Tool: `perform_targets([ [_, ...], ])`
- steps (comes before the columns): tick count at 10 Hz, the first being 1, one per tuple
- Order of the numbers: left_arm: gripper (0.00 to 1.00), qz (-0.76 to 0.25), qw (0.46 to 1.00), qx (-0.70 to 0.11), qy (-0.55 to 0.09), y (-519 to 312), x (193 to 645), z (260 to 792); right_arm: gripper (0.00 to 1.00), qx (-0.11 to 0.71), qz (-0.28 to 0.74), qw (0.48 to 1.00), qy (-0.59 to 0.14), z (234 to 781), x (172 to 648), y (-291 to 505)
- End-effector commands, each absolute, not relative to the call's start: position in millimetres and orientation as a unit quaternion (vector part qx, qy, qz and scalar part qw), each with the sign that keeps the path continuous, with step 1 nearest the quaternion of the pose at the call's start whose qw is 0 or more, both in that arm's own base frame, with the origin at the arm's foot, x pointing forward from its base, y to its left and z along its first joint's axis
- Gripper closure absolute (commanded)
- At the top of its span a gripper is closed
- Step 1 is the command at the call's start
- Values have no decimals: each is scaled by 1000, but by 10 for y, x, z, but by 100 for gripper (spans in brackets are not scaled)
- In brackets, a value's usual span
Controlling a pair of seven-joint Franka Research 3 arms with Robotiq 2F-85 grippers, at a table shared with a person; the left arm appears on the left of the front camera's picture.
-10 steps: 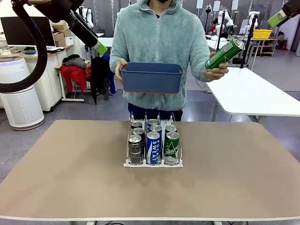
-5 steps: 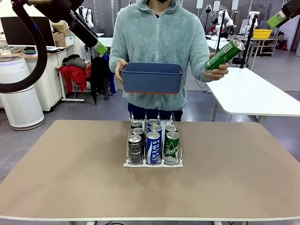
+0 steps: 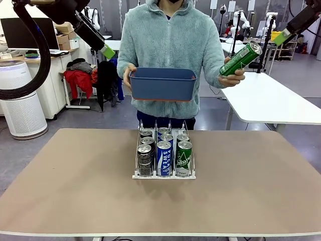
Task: Fill the beverage cans into the dispenser.
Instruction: Pick up the Sprite handed by the human.
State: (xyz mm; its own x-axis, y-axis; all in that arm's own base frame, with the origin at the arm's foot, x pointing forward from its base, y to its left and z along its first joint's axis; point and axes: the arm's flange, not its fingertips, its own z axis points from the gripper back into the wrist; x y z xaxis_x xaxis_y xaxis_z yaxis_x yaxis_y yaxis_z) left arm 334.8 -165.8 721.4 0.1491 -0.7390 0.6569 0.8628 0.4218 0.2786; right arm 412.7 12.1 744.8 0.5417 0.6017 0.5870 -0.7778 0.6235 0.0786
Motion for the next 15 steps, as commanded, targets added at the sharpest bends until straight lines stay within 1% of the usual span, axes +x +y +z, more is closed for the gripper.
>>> perform_targets([
  [1, 0, -532, 755, -83, -375, -1654, 3347, 7189, 0, 175, 423, 853, -251, 7439, 4223, 102],
  [5, 0, -532, 755, -83, -375, -1654, 3347, 7189, 0, 176, 446, 842, -246, 7330, 4452, 214],
  [9, 0, -532, 755, -83, -375, -1654, 3347, 7189, 0, 157, 449, 836, -272, 7263, 4615, 408],
  [10, 0, -532, 755, -83, -375, -1654, 3347, 7189, 0, 158, 442, 835, -286, 7271, 4618, 413],
  [11, 0, -532, 755, -83, -375, -1654, 3347, 7189, 0, 162, 443, 844, -256, 7264, 4566, 422],
  [13, 0, -532, 755, -83, -375, -1654, 3347, 7189, 0, 162, 443, 844, -256, 7264, 4566, 422],
  [15, 0, -532, 755, -83, -375, -1654, 3347, 7189, 0, 151, 427, 849, -273, 7233, 4636, 446],
])
